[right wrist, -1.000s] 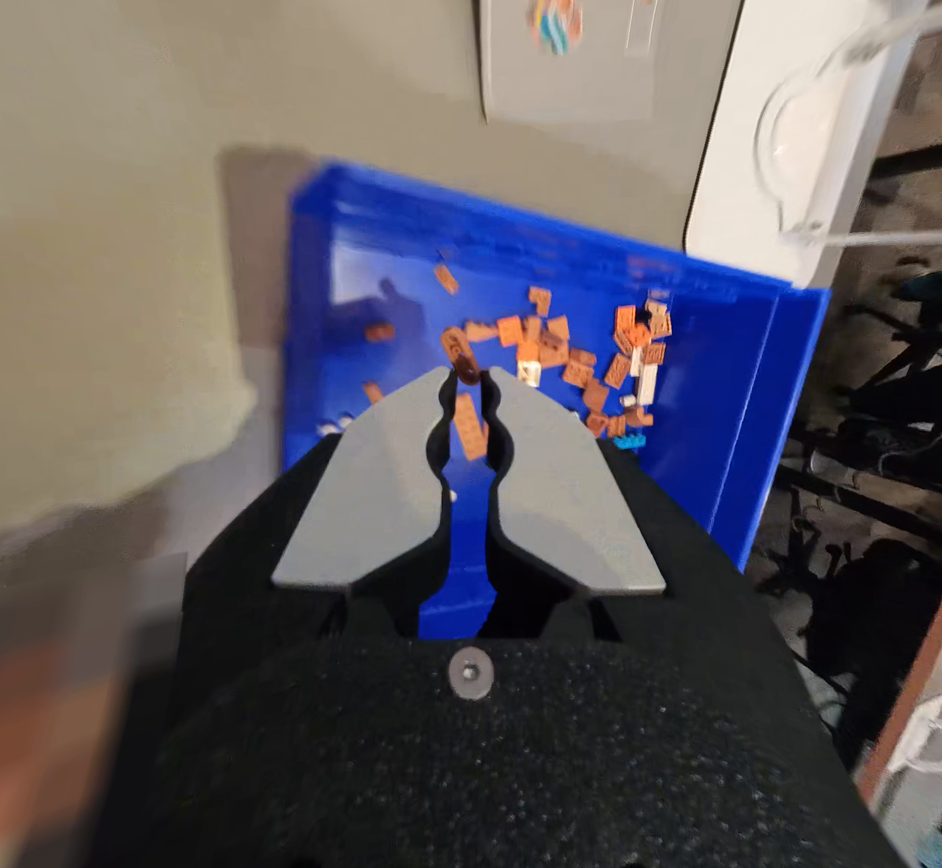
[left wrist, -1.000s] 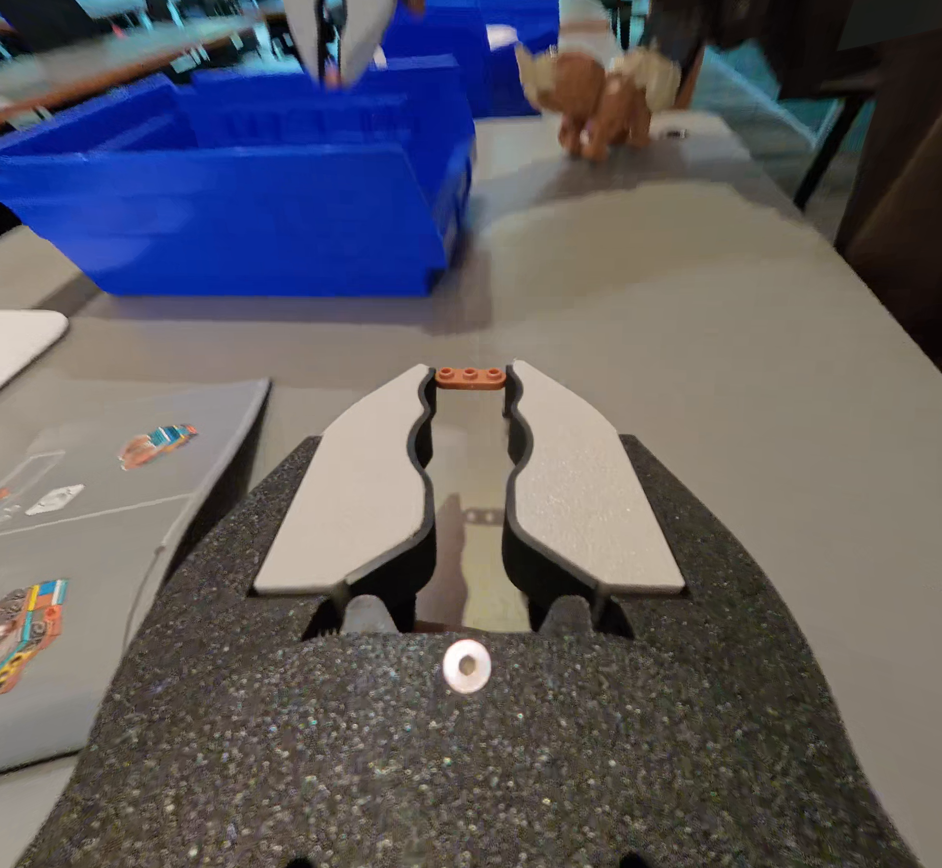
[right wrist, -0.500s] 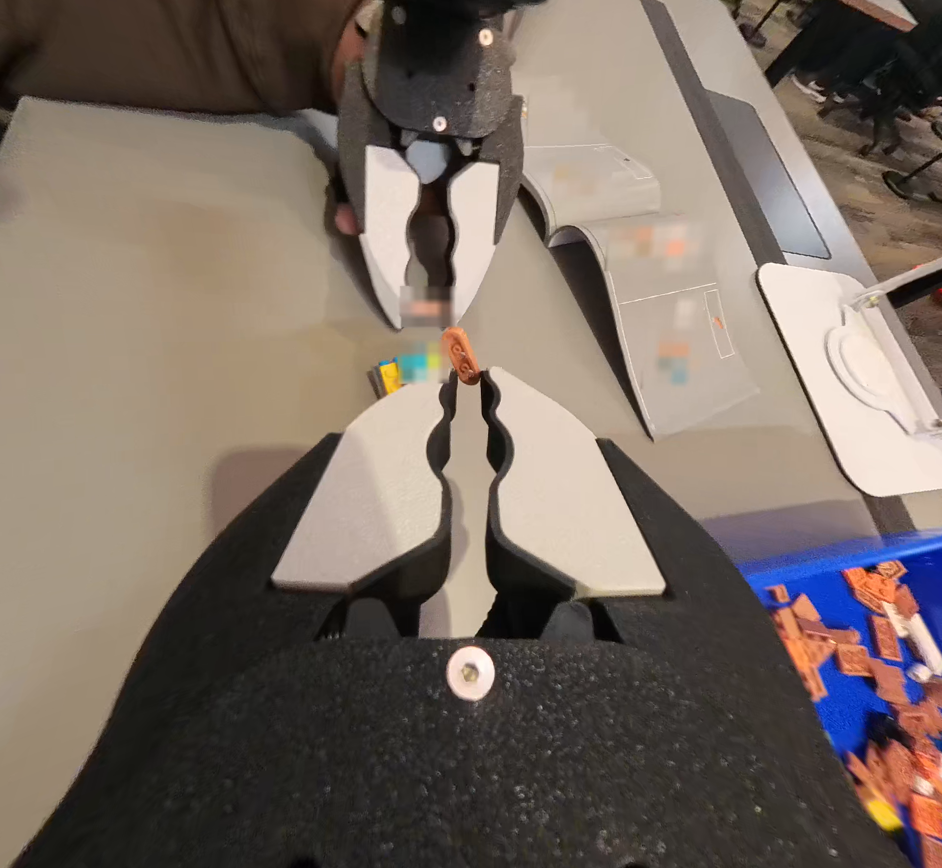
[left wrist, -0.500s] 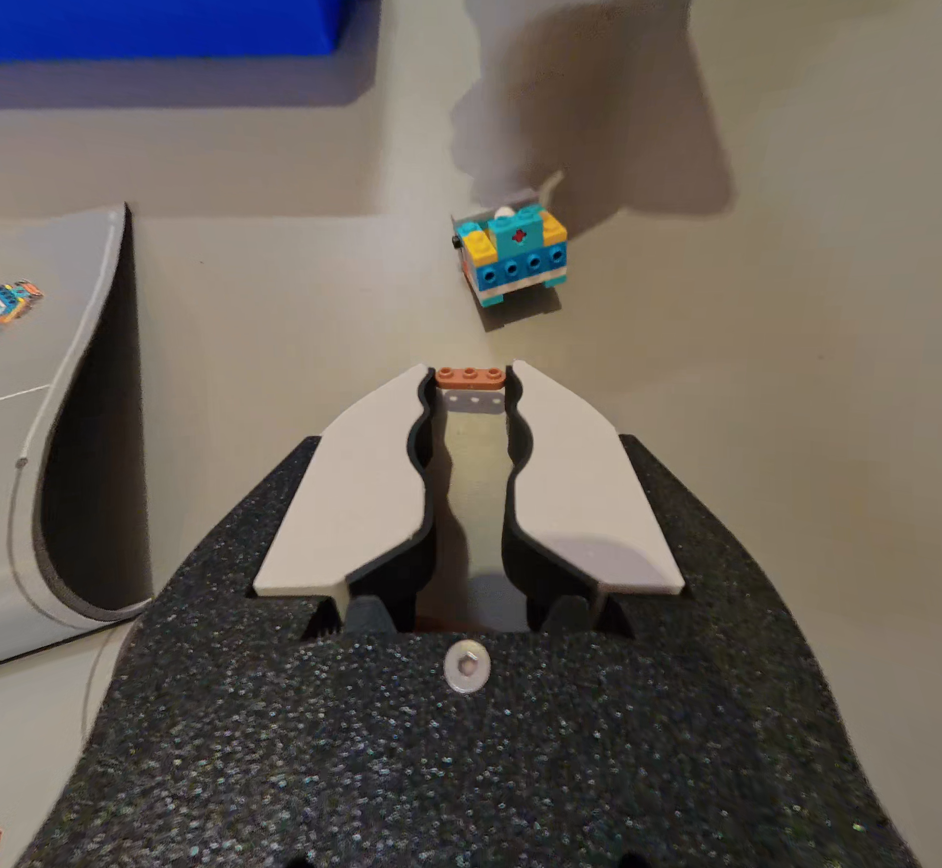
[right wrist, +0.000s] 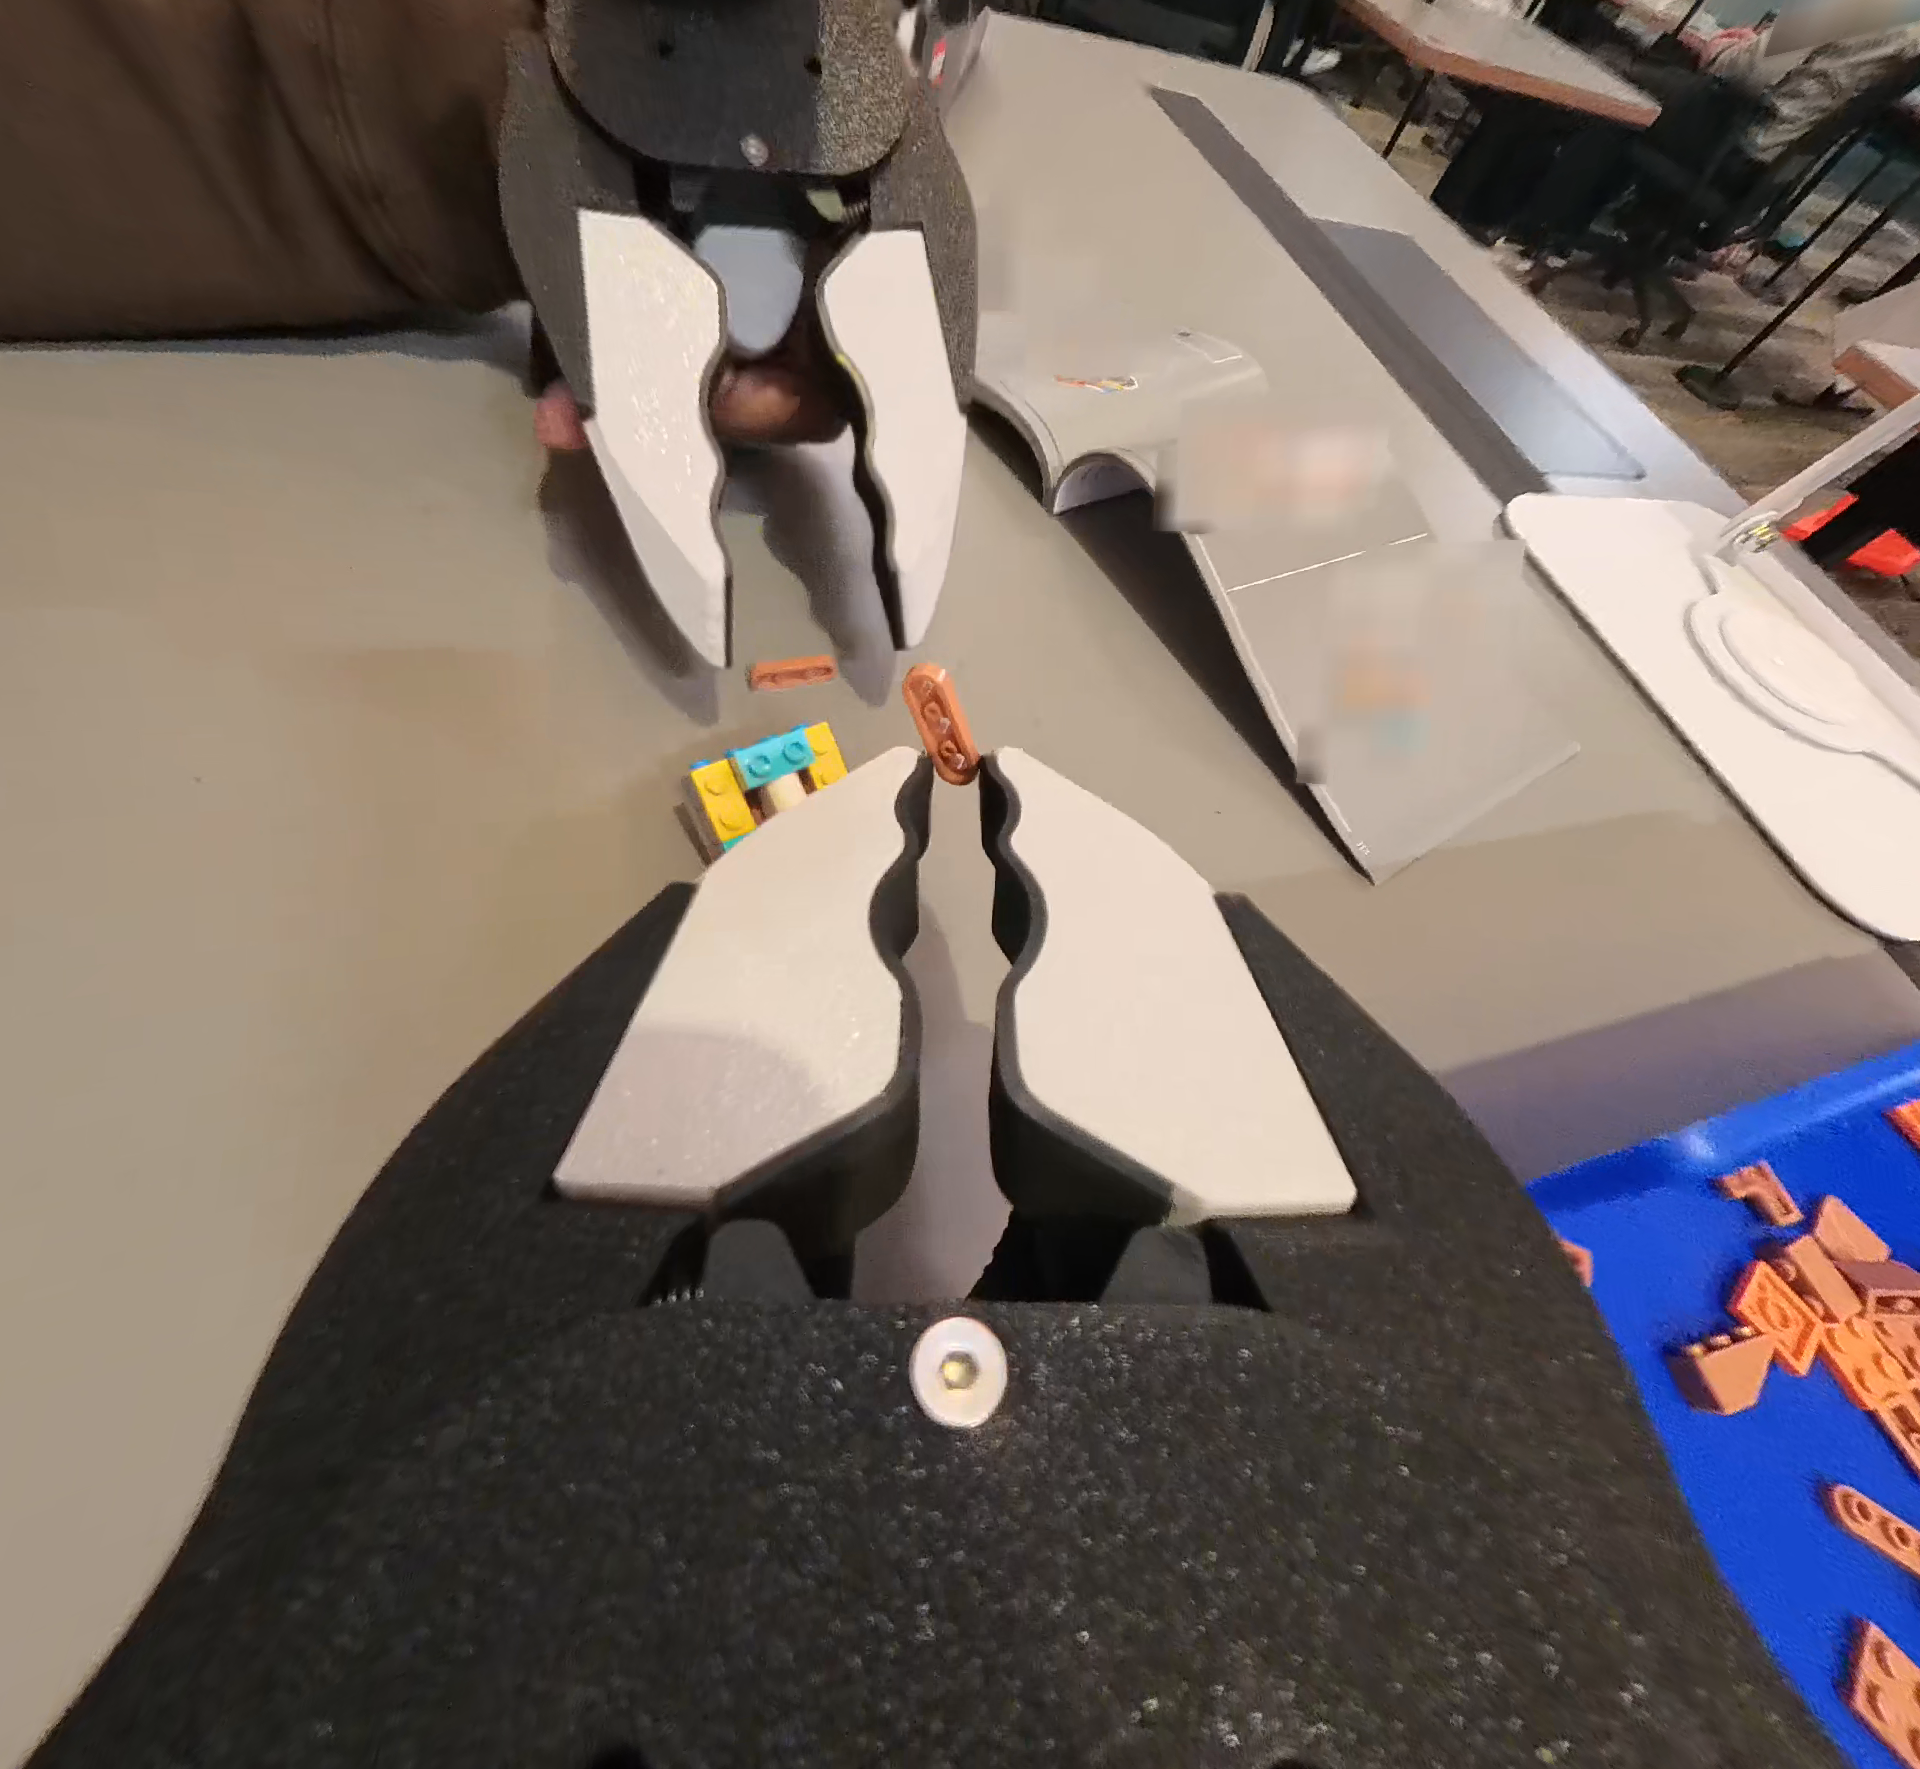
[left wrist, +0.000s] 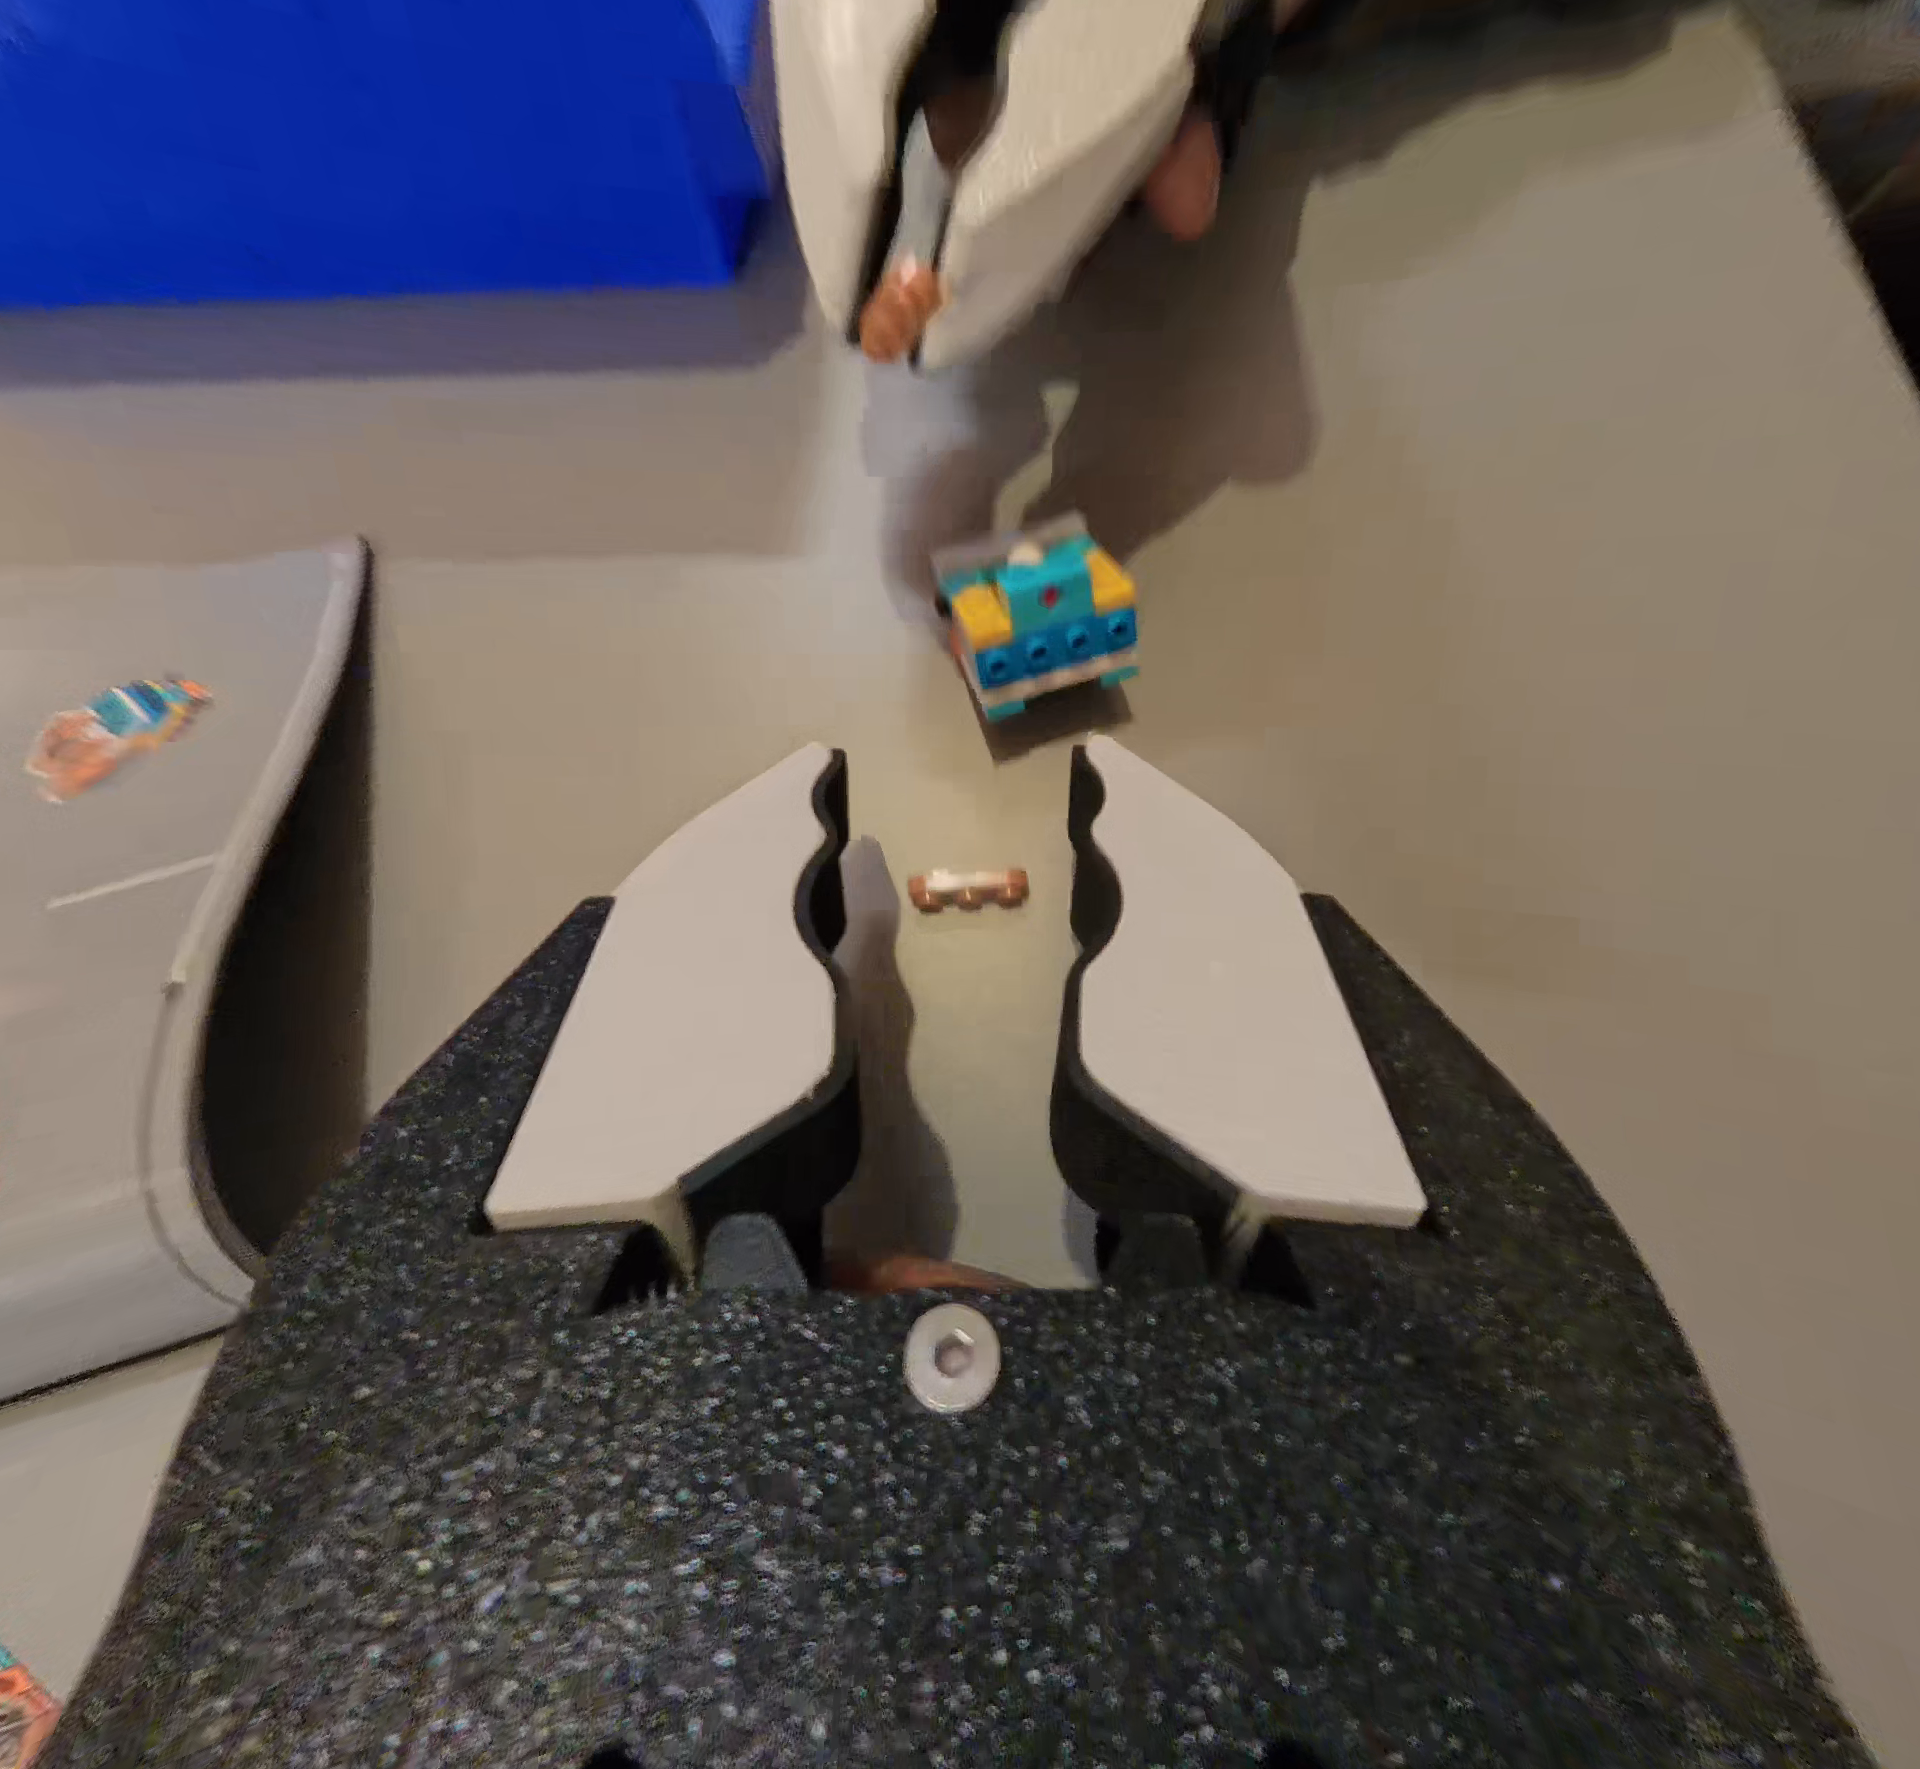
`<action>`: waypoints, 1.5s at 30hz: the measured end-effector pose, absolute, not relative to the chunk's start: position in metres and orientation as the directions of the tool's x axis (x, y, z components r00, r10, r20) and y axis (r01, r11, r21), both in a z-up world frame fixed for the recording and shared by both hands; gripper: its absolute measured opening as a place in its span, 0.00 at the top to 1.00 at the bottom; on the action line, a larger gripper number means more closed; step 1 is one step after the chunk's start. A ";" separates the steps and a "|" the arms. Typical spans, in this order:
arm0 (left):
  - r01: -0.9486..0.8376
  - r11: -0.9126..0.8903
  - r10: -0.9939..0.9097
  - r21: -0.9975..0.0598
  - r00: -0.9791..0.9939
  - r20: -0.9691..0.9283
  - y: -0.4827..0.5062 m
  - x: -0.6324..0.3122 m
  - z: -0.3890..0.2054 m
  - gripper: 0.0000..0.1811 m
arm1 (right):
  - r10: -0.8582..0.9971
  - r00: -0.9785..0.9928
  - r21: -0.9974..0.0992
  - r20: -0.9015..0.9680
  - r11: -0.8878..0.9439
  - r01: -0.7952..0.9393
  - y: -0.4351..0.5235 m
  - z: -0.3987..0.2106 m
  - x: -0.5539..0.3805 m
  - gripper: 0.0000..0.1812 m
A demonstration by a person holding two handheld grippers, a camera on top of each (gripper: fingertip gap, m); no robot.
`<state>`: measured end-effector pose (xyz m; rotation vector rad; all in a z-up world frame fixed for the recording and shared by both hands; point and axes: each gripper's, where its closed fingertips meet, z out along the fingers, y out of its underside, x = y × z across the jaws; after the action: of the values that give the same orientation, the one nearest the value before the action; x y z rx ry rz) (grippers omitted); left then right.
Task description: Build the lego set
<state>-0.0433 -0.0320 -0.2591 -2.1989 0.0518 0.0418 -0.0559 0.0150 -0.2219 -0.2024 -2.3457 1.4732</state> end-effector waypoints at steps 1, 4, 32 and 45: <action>-0.045 -0.540 -0.012 -0.840 0.999 -0.045 -0.028 -0.044 -0.248 0.78 | 0.316 -0.918 -0.899 0.240 0.429 -0.088 0.015 -0.218 -0.056 0.96; 0.038 -0.383 0.031 -0.923 0.999 0.028 -0.015 -0.044 -0.216 0.79 | 0.331 -0.894 -0.903 0.303 0.399 -0.158 0.014 -0.210 -0.056 0.95; 0.551 -0.068 -0.219 -0.832 0.805 0.551 0.020 -0.018 -0.171 0.82 | 0.388 -0.631 -0.741 0.672 0.340 -0.579 0.001 -0.170 -0.034 0.95; 0.488 -0.036 -0.218 -0.872 0.848 0.483 0.019 -0.017 -0.165 0.86 | 0.415 -0.611 -0.736 0.674 0.312 -0.600 -0.001 -0.165 -0.032 0.95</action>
<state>-0.0167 0.0186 -0.1652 -1.5054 -0.2246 -0.5749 -0.0324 -0.0006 -0.1653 0.1690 -1.6992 1.4496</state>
